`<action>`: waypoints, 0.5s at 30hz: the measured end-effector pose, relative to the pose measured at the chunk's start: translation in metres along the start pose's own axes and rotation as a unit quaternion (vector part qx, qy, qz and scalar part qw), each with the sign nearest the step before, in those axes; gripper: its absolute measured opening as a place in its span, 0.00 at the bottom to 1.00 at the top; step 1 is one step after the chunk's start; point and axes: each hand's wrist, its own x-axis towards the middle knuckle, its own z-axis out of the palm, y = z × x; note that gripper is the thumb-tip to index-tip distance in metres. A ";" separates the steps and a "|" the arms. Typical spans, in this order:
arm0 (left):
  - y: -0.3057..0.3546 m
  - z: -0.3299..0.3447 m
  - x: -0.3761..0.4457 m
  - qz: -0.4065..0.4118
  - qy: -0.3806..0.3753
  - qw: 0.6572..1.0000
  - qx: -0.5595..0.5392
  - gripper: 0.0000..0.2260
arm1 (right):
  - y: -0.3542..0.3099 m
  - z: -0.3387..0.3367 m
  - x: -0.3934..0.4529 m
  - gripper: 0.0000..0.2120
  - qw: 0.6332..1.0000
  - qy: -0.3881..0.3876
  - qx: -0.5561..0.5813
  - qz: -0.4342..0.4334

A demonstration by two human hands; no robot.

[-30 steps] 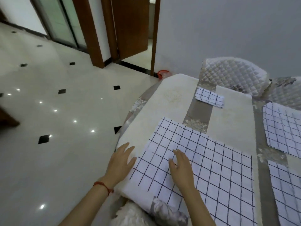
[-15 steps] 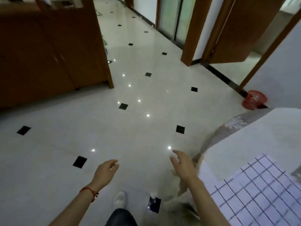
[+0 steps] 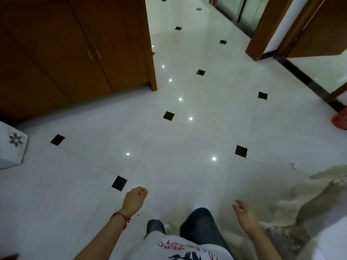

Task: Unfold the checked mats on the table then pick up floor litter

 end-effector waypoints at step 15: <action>0.306 0.054 0.208 0.081 -0.104 0.987 0.090 0.12 | -0.075 -0.130 0.169 0.18 0.989 0.052 0.096 0.098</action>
